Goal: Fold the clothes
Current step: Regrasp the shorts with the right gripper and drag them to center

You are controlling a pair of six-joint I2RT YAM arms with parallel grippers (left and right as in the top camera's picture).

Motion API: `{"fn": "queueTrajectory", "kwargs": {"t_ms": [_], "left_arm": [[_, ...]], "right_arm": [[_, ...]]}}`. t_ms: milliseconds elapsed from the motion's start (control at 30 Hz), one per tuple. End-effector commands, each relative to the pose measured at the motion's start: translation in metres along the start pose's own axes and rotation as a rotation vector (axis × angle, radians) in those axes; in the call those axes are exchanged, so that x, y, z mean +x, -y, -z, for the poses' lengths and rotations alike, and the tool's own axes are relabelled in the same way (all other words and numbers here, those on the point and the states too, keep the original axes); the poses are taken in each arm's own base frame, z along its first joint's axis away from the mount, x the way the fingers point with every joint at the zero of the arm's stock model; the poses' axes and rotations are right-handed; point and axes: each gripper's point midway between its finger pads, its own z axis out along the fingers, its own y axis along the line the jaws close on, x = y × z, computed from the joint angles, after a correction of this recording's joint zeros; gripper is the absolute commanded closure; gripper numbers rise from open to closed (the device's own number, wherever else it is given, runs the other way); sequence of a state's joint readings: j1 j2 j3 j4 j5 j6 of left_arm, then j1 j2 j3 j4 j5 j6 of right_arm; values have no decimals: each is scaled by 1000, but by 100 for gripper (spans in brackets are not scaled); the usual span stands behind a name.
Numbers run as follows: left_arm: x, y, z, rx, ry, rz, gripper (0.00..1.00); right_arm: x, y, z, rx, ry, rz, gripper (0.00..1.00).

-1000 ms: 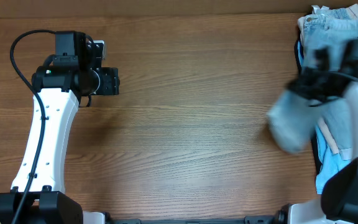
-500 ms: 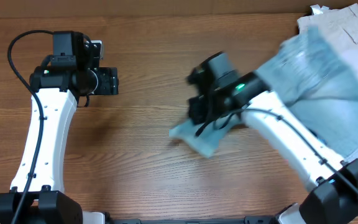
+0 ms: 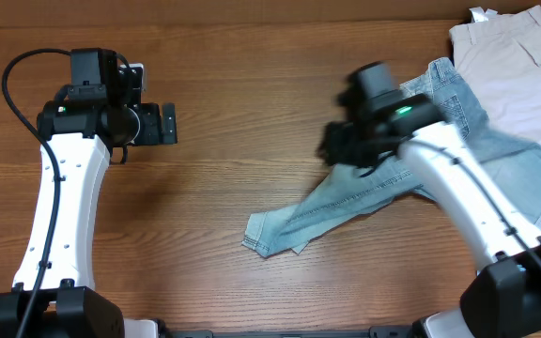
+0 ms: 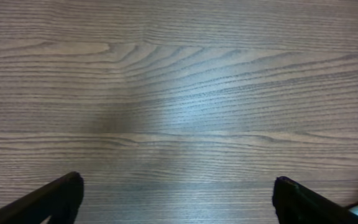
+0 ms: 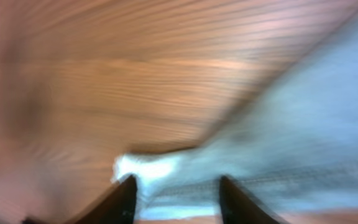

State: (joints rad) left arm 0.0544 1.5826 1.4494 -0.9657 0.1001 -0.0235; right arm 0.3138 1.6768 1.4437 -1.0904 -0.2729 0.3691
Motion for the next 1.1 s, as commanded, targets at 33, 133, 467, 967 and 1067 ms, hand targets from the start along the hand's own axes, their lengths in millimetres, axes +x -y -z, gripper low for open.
{"fn": "queueTrajectory", "kwargs": {"t_ms": [33, 133, 467, 967, 1067], "left_arm": [[-7, -3, 3, -9, 17, 2, 0], [-8, -3, 4, -8, 21, 1, 0], [-11, -2, 2, -5, 29, 0, 0], [-16, -2, 1, -8, 50, -3, 0], [-22, -3, 1, -8, 72, -4, 0]], "right_arm": [[-29, 81, 28, 102, 78, -226, 40], [-27, 130, 32, 147, 74, -276, 33], [4, 215, -9, 244, 65, -389, 31], [-30, 224, -36, 197, 281, -315, 96], [-42, 204, -30, 126, 299, -276, 96]]}}
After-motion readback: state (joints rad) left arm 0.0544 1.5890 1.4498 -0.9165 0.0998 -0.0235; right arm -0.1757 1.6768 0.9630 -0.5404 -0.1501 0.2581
